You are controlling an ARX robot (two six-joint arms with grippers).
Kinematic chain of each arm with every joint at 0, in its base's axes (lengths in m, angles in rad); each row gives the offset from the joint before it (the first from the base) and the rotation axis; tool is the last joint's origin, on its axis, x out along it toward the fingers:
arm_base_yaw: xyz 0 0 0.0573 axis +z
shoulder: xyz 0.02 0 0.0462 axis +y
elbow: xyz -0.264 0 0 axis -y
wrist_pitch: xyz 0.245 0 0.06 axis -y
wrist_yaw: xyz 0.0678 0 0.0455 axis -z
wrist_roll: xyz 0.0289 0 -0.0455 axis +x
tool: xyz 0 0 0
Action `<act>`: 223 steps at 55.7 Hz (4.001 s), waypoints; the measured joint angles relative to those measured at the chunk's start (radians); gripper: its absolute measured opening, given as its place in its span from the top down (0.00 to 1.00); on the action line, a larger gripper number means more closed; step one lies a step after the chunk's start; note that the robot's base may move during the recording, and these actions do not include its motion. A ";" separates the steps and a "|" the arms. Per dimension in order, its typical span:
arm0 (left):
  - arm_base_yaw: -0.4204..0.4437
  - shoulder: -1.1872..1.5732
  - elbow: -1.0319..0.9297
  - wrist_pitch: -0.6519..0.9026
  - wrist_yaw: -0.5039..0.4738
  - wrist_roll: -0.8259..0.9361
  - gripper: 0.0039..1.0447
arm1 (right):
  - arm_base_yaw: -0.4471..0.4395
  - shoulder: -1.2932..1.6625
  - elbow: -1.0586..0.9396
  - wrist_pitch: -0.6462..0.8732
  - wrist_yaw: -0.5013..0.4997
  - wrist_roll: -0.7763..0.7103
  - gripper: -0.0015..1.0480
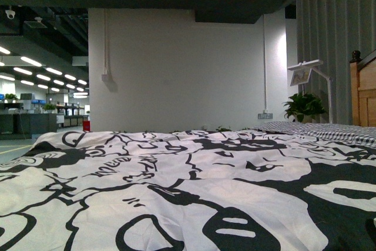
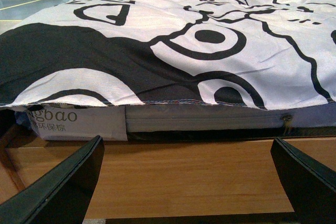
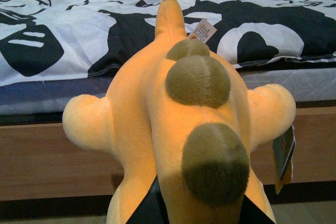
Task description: Put away toys
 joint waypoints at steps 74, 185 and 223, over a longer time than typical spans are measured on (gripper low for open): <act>0.000 0.000 0.000 0.000 0.000 0.000 0.06 | 0.003 -0.002 0.000 0.000 0.001 0.000 0.94; 0.000 0.000 0.000 0.000 0.000 0.000 0.06 | 0.003 -0.003 0.000 0.000 -0.001 0.000 0.94; 0.000 0.000 0.000 0.000 0.000 0.000 0.06 | 0.003 -0.003 0.000 0.000 -0.001 0.000 0.94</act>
